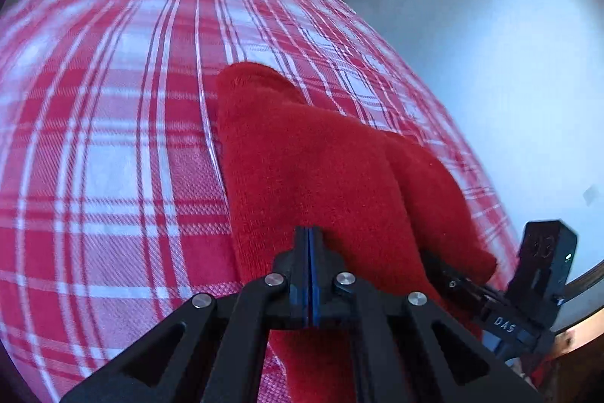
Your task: Fold small clothes
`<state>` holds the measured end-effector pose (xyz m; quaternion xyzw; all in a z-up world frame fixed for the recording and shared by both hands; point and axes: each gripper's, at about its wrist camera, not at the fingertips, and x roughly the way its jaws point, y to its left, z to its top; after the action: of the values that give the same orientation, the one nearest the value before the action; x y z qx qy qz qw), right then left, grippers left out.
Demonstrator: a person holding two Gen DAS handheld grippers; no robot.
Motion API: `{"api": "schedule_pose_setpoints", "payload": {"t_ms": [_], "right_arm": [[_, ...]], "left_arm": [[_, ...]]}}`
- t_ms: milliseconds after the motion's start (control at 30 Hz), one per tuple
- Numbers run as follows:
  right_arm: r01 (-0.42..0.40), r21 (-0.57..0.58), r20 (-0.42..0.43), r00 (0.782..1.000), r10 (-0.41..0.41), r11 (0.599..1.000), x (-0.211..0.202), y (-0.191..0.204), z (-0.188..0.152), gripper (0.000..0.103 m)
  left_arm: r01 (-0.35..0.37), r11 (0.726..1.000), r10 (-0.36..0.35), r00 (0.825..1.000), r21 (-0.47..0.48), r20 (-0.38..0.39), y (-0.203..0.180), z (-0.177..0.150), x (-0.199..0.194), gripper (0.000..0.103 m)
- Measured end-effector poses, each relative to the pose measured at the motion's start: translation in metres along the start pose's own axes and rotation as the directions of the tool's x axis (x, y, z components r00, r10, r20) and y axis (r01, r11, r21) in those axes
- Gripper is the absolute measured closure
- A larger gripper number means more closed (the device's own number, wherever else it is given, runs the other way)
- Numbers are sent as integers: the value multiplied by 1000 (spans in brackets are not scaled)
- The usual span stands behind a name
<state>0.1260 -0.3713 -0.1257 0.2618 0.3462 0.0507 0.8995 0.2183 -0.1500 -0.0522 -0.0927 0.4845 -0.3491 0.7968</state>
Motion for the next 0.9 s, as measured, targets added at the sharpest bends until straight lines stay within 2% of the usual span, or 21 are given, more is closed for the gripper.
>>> {"api": "schedule_pose_setpoints", "payload": {"t_ms": [67, 133, 200, 267, 300, 367, 433, 467, 500, 533, 600, 633, 733, 800, 900], "right_arm": [[-2, 1, -1, 1000, 2, 1000, 0, 0, 0, 43], [-4, 1, 0, 1000, 4, 1000, 0, 1, -1, 43], [-4, 1, 0, 1000, 4, 1000, 0, 1, -1, 43], [-4, 2, 0, 1000, 4, 1000, 0, 1, -1, 43], [-4, 3, 0, 1000, 4, 1000, 0, 1, -1, 43], [-4, 4, 0, 1000, 4, 1000, 0, 2, -1, 43], [-5, 4, 0, 1000, 5, 1000, 0, 1, -1, 43], [-5, 3, 1, 1000, 5, 1000, -1, 2, -2, 43], [-4, 3, 0, 1000, 4, 1000, 0, 1, -1, 43], [-3, 2, 1, 1000, 3, 1000, 0, 2, -1, 43], [-2, 2, 1, 1000, 2, 1000, 0, 2, -1, 43], [-2, 2, 1, 1000, 2, 1000, 0, 2, -1, 43], [1, 0, 1, 1000, -1, 1000, 0, 2, -1, 43], [1, 1, 2, 1000, -1, 1000, -1, 2, -1, 43], [0, 1, 2, 1000, 0, 1000, 0, 2, -1, 43]], "left_arm": [[23, 999, -23, 1000, -28, 21, 10, -7, 1, 102], [37, 999, -34, 997, -35, 73, 14, -14, -2, 102], [17, 1000, -14, 988, -20, 152, 10, -26, -3, 102], [-28, 999, 20, 979, 36, 203, 1, -33, -3, 102], [-35, 998, 24, 977, 49, 212, -2, -35, -5, 102], [1, 999, -10, 979, 46, 202, 0, -34, -11, 102], [-7, 996, -10, 981, 88, 193, -4, -34, -21, 92], [-3, 995, -17, 978, 97, 209, -3, -33, -27, 56], [17, 995, -40, 970, 97, 240, -2, -34, -34, 0], [40, 995, -66, 955, 93, 290, 1, -36, -43, 1], [18, 994, -55, 932, 105, 358, 1, -37, -48, 1], [-13, 994, -28, 932, 111, 360, -1, -35, -43, 1], [-37, 997, 11, 947, 74, 321, 2, -30, -27, 1], [-58, 998, 46, 964, 37, 260, 5, -24, -13, 1], [5, 1000, -3, 987, -12, 161, 1, -14, 9, 1]]}}
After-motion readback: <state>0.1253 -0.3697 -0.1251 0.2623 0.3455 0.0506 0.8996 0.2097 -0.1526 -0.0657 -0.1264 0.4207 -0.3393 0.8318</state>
